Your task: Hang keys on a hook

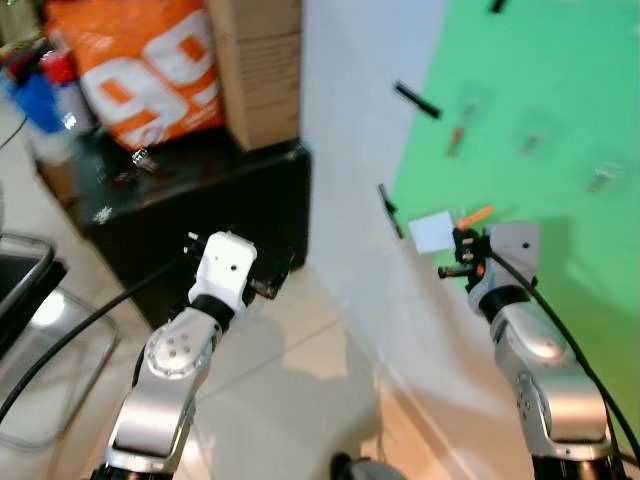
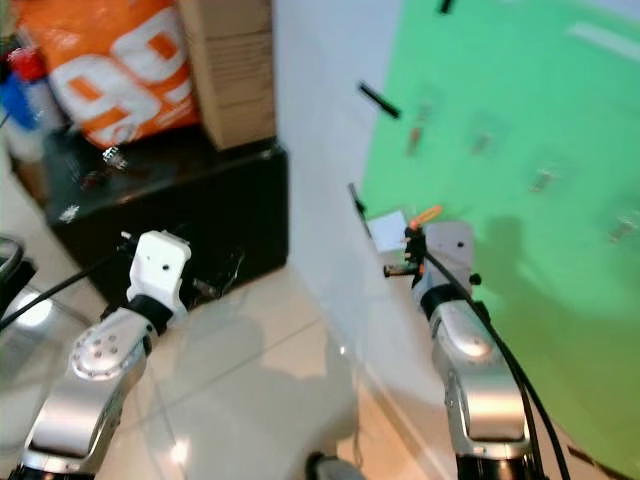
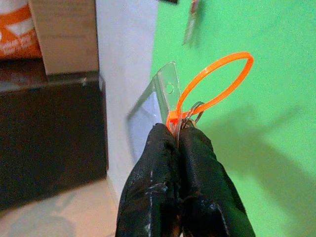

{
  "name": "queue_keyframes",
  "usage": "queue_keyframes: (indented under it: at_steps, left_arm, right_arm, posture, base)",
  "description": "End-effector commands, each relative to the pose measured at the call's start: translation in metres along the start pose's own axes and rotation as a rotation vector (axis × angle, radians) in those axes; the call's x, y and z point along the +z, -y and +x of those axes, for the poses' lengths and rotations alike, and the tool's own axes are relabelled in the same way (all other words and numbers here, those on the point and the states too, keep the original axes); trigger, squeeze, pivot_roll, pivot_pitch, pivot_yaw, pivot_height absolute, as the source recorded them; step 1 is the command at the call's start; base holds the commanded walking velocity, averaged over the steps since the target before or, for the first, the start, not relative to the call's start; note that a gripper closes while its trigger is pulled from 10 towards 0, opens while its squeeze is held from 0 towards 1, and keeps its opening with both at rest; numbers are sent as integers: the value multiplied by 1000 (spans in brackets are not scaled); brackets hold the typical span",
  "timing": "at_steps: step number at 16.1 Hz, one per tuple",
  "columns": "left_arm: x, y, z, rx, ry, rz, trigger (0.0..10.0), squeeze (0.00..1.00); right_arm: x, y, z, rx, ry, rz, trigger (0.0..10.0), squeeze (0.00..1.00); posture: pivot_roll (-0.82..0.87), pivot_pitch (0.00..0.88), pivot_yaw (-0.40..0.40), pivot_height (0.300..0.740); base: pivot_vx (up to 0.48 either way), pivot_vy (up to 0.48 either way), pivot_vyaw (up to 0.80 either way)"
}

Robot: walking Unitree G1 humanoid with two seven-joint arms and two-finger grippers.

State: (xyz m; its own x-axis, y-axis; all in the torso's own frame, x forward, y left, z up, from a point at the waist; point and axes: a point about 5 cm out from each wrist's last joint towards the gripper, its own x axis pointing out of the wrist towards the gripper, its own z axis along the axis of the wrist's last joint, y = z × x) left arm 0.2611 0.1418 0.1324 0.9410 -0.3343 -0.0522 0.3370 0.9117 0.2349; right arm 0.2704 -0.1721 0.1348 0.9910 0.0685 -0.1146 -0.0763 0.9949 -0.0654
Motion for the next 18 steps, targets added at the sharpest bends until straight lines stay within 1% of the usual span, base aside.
queue_keyframes:
  at_steps: [1,3,6,7,11,14,16,18]
  left_arm:
    - [5,1,1,-13,18,2,10000,0]
    - [5,0,1,-16,19,1,10000,0]
    - [6,0,-1,-27,15,0,10000,0]
    - [6,0,-2,-39,18,-6,10000,0]
    - [6,4,-7,-121,6,11,10000,0]
    - [9,4,-7,-177,9,15,10000,0]
    - [10,7,-8,-252,1,13,10000,0]
    - [8,10,-13,-327,-27,18,10000,0]
  right_arm:
    - [4,-1,-1,15,14,1,10000,0]
    - [5,-3,-2,28,18,0,10000,0]
    - [6,-12,-4,92,29,-8,10000,0]
    - [6,-15,-5,115,34,-5,10000,0]
    - [8,-21,-8,158,40,-13,10000,0]
    - [12,-26,-7,183,51,-31,10000,0]
    - [19,-27,-3,182,63,-56,10000,0]
    - [23,-26,1,153,34,-91,10000,0]
  posture:
    - [-20,0,-7,740]
    - [-20,0,-7,740]
    - [-14,0,-3,740]
    - [-14,0,-3,740]
    - [-10,0,3,740]
    - [-7,0,6,740]
    - [-4,0,7,740]
    - [-2,0,10,740]
  base:
    - [285,0,-800]
    - [285,0,-800]
    - [282,0,0]
    - [0,0,0]
    - [0,0,0]
    - [0,0,0]
    - [0,0,0]
    - [0,0,0]
